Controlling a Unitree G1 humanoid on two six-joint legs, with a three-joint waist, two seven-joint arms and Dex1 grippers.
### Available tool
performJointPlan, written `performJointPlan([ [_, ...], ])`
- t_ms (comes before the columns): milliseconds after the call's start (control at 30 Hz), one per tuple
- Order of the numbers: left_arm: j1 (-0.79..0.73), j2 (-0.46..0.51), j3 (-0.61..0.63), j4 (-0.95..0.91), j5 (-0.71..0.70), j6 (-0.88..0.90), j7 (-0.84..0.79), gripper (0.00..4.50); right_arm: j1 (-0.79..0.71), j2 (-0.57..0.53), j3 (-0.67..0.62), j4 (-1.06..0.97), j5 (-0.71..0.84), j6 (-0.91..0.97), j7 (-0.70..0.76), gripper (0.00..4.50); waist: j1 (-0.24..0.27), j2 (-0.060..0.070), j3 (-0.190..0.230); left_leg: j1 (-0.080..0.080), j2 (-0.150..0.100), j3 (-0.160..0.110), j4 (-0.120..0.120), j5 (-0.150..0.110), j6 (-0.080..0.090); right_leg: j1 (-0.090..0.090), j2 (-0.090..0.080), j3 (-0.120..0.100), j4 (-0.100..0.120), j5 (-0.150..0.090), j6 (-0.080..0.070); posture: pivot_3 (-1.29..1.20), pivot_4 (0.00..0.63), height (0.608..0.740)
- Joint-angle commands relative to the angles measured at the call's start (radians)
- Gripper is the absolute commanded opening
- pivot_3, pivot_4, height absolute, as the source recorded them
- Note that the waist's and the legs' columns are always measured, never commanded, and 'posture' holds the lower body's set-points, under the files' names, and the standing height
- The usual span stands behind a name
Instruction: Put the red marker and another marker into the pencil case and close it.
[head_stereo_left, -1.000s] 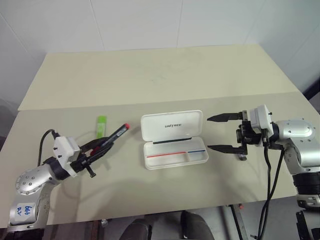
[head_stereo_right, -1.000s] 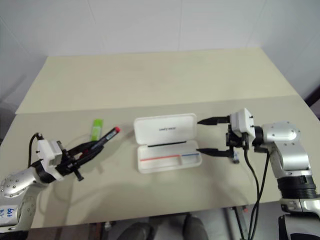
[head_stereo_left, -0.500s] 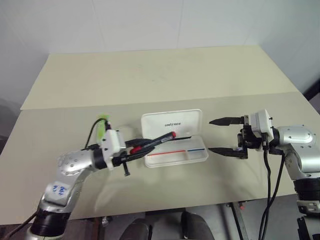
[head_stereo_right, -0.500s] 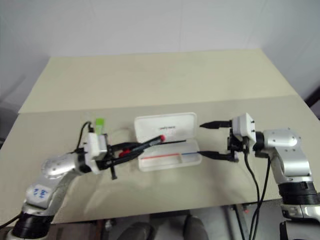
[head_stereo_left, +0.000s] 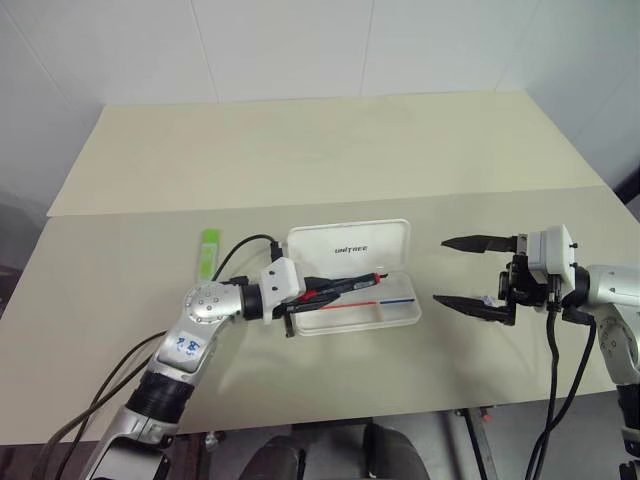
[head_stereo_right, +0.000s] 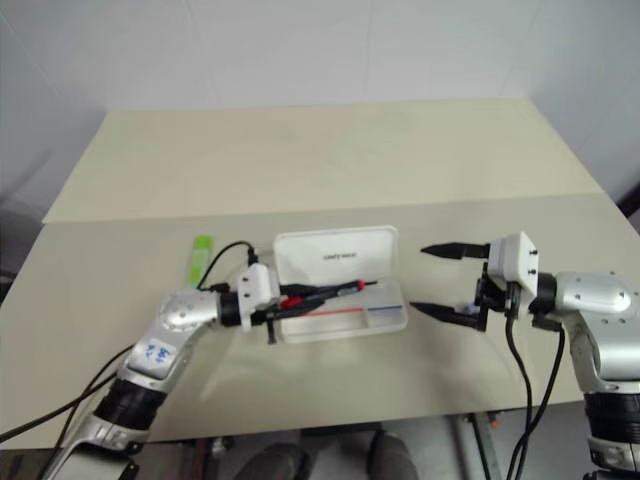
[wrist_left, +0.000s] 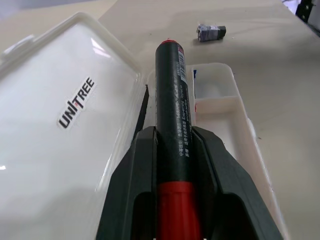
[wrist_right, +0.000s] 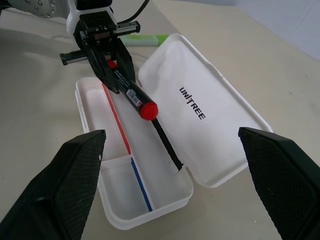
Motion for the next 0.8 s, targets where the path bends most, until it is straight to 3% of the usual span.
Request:
performJointPlan([
  [33, -0.028, -0.023, -0.005, 0.022, 0.005, -0.041, -0.009, 0.63, 0.018, -0.017, -0.052, -0.061, 0.026, 0.006, -0.027, 4.5, 0.001, 0.0, 0.0, 0.0, 0.0, 0.0, 0.0, 0.0, 0.0, 0.0, 0.0, 0.0, 0.0, 0.0, 0.0, 0.0, 0.15, 0.74],
  [67, -0.032, -0.027, -0.007, 0.028, 0.006, -0.041, -0.013, 0.63, 0.023, -0.017, -0.054, -0.066, 0.027, 0.009, -0.033, 4.5, 0.001, 0.0, 0.0, 0.0, 0.0, 0.0, 0.0, 0.0, 0.0, 0.0, 0.0, 0.0, 0.0, 0.0, 0.001, 0.0, 0.15, 0.74],
  [100, -0.034, -0.032, -0.01, 0.028, 0.003, -0.037, -0.018, 1.39, 0.029, -0.016, -0.058, -0.074, 0.029, 0.01, -0.04, 4.5, 0.001, 0.0, 0.0, 0.0, 0.0, 0.001, 0.0, 0.0, 0.0, 0.0, 0.0, 0.0, 0.0, 0.001, 0.001, 0.0, 0.15, 0.74],
  [400, -0.015, -0.052, -0.006, -0.025, -0.016, -0.002, -0.023, 4.47, 0.036, -0.003, -0.048, -0.085, 0.027, 0.011, -0.062, 4.5, 0.003, 0.0, 0.0, 0.0, 0.0, 0.001, 0.001, 0.0, 0.0, 0.0, 0.0, 0.001, 0.0, 0.001, 0.002, 0.0, 0.15, 0.74],
  [700, 0.143, -0.067, 0.095, -0.254, -0.124, 0.075, 0.06, 4.47, -0.014, 0.018, 0.004, -0.039, 0.024, 0.005, -0.04, 4.5, -0.002, 0.0, 0.0, 0.001, 0.001, 0.002, 0.001, 0.0, 0.0, 0.0, 0.0, 0.001, -0.001, 0.001, 0.002, 0.0, 0.15, 0.74],
  [800, 0.268, -0.059, 0.165, -0.391, -0.121, 0.042, 0.133, 4.47, -0.051, 0.038, 0.039, -0.001, 0.018, -0.002, -0.022, 4.5, -0.003, 0.0, 0.0, 0.001, 0.001, 0.002, 0.001, 0.0, 0.0, 0.0, 0.0, 0.002, -0.001, 0.001, 0.002, 0.0, 0.15, 0.74],
])
